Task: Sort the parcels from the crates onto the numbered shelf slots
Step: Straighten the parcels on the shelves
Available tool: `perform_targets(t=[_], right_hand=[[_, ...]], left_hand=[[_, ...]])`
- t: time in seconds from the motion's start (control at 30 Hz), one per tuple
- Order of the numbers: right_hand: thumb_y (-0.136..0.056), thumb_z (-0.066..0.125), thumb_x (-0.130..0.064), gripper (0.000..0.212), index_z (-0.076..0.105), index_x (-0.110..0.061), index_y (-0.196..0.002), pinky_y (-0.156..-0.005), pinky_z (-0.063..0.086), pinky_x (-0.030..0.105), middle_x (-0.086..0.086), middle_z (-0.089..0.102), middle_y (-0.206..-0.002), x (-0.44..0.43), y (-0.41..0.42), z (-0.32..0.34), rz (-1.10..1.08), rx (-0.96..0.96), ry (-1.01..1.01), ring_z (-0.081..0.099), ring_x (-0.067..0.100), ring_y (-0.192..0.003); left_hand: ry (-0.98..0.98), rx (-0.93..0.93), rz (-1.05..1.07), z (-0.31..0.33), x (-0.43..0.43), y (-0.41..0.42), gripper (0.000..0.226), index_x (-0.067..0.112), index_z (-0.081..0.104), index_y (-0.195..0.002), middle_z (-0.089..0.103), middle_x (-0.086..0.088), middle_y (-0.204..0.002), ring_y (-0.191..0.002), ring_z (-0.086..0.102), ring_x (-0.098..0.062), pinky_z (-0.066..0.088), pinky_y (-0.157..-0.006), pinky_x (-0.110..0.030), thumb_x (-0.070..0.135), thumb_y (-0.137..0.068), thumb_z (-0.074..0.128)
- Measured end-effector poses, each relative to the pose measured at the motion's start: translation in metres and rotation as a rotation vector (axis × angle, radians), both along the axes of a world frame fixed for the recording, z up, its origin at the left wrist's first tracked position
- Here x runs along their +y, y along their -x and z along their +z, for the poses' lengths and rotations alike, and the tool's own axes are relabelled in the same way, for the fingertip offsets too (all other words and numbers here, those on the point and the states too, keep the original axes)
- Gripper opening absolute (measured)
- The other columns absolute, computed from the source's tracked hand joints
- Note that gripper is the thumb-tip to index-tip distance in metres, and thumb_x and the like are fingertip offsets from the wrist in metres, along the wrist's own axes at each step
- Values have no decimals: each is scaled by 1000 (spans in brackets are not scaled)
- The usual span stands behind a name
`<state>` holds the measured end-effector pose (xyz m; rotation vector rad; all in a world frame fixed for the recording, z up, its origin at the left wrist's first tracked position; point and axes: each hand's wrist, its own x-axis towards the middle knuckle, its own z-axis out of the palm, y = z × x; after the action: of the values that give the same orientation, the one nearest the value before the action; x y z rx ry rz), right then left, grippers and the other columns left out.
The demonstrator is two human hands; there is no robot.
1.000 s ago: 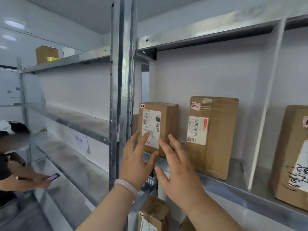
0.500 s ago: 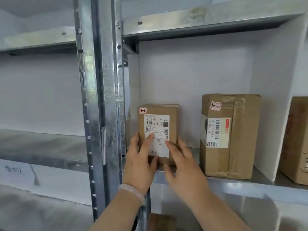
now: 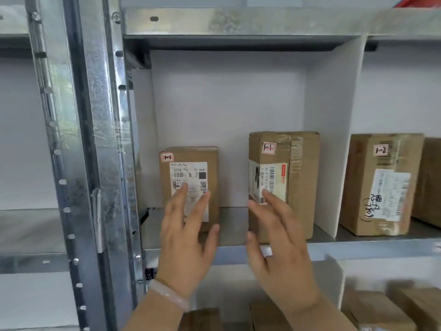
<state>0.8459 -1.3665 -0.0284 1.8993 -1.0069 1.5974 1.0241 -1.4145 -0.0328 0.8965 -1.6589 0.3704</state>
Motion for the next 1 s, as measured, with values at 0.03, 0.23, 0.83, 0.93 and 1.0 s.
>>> perform_targets(t=[0.03,0.23,0.83,0.93,1.0], right_hand=[[-90,55,-21,52,44,-27,-140,-113,30,29,2,34,-151,1,12,1,-42,-71,29,33,17,-140],[-88,65,-19,76,24,-42,-148,-108,32,34,-3,7,-161,-13,63,9,-144,-212,-195,13,7,-146],[-88,57,-37,85,-2,-54,-147,-104,42,30,-16,6,-160,-25,80,17,-56,-1,-382,18,8,-145],[-89,52,-40,68,23,-41,-150,-102,35,14,-14,19,-158,3,100,13,-82,-36,-178,25,5,-143],[-90,55,-35,62,33,-33,-147,-109,27,13,-6,28,-156,18,127,10,-128,-65,-88,28,11,-143]], left_hand=[[-2,-3,-49,4,3,12,59,30,41,-145,23,-6,-160,-145,26,-29,28,-114,-49,35,-90,60],[-140,-68,-243,24,-2,85,72,55,14,-148,4,11,-162,-148,18,-20,34,-115,-44,50,-90,55],[-191,-37,-121,22,-36,106,94,55,7,-150,3,1,-164,-147,19,-28,31,-114,-44,31,-86,72],[16,-3,-57,25,-20,117,77,37,28,-151,21,-12,-160,-144,25,-34,29,-111,-46,31,-88,71],[130,-57,-77,26,-3,136,67,30,35,-149,28,-13,-157,-143,30,-34,30,-113,-45,35,-89,64]])
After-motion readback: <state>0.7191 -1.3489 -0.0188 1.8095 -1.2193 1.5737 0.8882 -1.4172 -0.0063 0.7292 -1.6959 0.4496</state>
